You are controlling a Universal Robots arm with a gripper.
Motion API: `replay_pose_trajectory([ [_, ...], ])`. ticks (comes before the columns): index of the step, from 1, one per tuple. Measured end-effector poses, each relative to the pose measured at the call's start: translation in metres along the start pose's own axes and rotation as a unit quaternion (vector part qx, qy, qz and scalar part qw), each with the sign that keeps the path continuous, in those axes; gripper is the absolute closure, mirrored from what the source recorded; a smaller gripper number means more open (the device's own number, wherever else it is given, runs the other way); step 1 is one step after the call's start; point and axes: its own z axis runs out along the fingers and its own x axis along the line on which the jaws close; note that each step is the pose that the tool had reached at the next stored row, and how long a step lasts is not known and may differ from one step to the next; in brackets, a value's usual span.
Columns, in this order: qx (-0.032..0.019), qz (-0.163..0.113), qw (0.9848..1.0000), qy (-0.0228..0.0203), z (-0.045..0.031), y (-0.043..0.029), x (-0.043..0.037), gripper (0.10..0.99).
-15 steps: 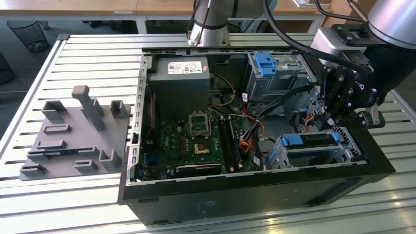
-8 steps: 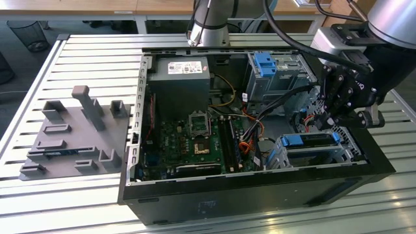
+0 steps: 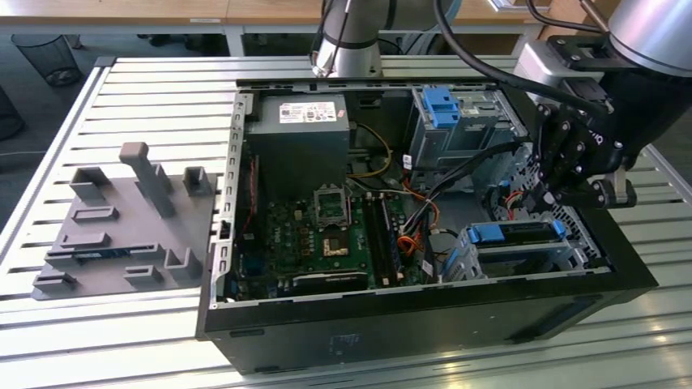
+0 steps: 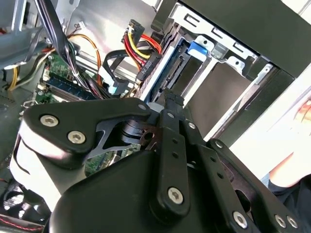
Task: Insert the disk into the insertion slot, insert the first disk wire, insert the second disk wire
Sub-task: 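Insert the first disk wire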
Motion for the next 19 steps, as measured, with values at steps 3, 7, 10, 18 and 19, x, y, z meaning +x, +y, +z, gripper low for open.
replay_pose_trajectory([
  [3, 0.0011, 0.019, 0.9998, -0.0001, 0.0, 0.0, -0.0004, 0.98],
  [7, 0.0016, 0.042, 0.9991, -0.0001, -0.0001, 0.0001, -0.001, 0.98],
  [10, 0.0018, 0.057, 0.9984, -0.0001, -0.0001, 0.0001, -0.0019, 0.98],
  [18, 0.0019, 0.059, 0.9983, -0.0001, -0.0001, -0.0006, -0.0113, 0.98],
  [19, 0.002, 0.059, 0.9982, -0.0002, 0.0, -0.0017, -0.0117, 0.98],
])
